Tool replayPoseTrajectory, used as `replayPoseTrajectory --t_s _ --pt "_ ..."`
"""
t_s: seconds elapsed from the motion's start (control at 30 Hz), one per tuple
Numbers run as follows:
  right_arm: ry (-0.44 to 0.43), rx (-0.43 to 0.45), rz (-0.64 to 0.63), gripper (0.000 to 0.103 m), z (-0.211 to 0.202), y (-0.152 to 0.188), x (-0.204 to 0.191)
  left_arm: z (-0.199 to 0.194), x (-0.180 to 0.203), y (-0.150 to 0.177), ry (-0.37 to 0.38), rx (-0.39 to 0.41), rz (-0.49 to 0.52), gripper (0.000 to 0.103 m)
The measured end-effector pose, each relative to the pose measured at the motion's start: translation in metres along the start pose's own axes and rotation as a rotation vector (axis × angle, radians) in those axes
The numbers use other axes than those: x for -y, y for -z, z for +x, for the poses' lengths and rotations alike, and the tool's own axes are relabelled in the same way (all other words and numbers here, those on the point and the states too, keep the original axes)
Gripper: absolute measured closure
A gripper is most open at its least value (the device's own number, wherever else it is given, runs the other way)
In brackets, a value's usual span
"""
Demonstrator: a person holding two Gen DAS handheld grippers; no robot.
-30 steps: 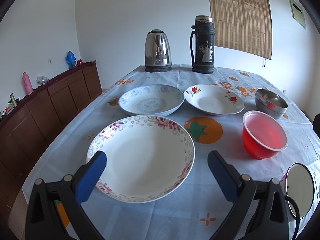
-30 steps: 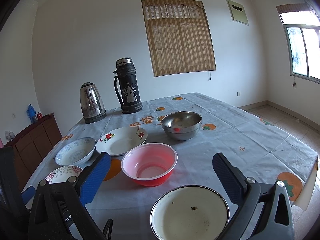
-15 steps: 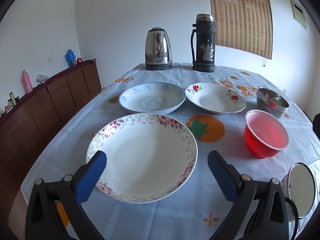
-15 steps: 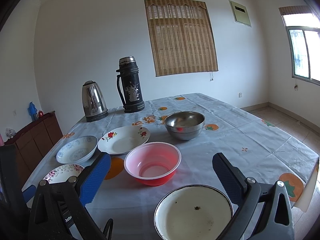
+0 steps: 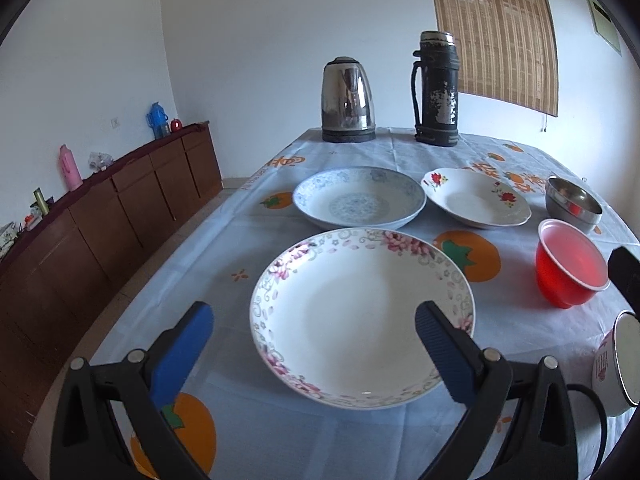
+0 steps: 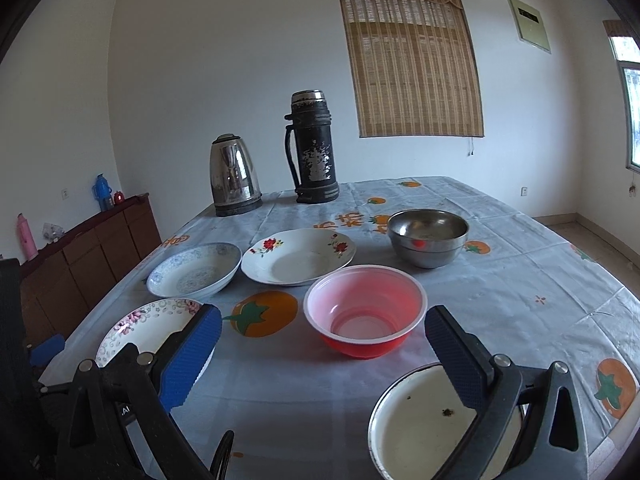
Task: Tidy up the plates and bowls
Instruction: 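Move both tools to the rim of the pink-floral white plate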
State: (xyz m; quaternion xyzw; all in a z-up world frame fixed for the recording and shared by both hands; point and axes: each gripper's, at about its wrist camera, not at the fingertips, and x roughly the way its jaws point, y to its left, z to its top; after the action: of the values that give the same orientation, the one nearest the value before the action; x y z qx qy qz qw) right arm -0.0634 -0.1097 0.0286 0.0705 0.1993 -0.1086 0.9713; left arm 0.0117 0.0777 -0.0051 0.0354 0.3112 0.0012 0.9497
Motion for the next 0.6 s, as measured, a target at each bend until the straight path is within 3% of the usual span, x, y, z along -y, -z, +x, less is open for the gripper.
replayPoseTrajectory --t_s 0.27,0.33,0.4,0.6 --pt "-0.116 -0.074 -0.036 0.001 0.023 0.004 -0.017 0.018 -0.021 -0.005 -0.037 -0.035 -0.032 0.003" --pt "-0.161 -0.114 -0.03 0.004 0.033 0.004 -0.02 0.023 -0.023 -0.008 -0.037 -0.047 -0.031 0.006" --pt "-0.193 -0.156 -0.026 0.016 0.043 0.006 -0.025 0.026 -0.027 -0.009 -0.032 -0.058 -0.043 0.006" --pt "-0.263 -0.258 -0.022 0.022 0.071 0.01 -0.038 0.038 -0.035 -0.012 -0.037 -0.091 -0.055 0.006"
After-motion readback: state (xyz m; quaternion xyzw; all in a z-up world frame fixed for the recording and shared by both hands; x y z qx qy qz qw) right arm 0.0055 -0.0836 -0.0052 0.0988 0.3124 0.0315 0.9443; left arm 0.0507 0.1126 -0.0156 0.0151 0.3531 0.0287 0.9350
